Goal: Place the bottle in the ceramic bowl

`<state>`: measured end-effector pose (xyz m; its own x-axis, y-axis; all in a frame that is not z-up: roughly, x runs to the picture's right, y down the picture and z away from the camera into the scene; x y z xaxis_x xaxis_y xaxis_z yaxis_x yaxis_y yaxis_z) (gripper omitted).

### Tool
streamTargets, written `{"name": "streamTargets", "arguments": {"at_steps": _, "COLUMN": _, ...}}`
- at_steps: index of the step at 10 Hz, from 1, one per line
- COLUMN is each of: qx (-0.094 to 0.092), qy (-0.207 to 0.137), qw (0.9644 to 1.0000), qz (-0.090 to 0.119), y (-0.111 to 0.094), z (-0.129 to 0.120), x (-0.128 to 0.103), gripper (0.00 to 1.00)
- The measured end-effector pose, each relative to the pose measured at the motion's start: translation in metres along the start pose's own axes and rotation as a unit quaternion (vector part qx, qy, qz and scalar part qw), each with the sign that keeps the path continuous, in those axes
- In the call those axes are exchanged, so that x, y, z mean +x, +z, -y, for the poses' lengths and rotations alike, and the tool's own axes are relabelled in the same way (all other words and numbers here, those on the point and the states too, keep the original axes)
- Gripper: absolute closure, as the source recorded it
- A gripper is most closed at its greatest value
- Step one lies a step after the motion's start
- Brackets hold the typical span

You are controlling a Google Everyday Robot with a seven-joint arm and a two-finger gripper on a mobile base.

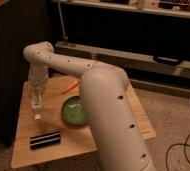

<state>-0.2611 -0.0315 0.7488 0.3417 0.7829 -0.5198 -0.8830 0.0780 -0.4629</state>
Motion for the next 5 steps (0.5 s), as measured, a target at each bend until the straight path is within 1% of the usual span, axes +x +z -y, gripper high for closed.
{"name": "streamTargets", "arguments": {"at_steps": 2, "qx": 0.009, "qy": 0.02, "qw": 0.9997, "qz": 0.009, "y": -0.043, "z": 0.04, "x": 0.017, "gripper": 1.0}}
{"name": "streamTargets", "arguments": {"at_steps": 3, "qx": 0.008, "qy": 0.027, "qw": 0.9995, "qz": 0.011, "y": -0.052, "z": 0.052, "x": 0.022, "gripper": 1.0}}
{"name": "streamTargets", "arguments": {"at_steps": 4, "qx": 0.008, "qy": 0.032, "qw": 0.9994, "qz": 0.014, "y": -0.057, "z": 0.061, "x": 0.026, "gripper": 1.0}}
{"name": "streamTargets", "arguments": {"at_steps": 5, "qx": 0.006, "qy": 0.038, "qw": 0.9992, "qz": 0.015, "y": -0.057, "z": 0.071, "x": 0.031, "gripper": 1.0}}
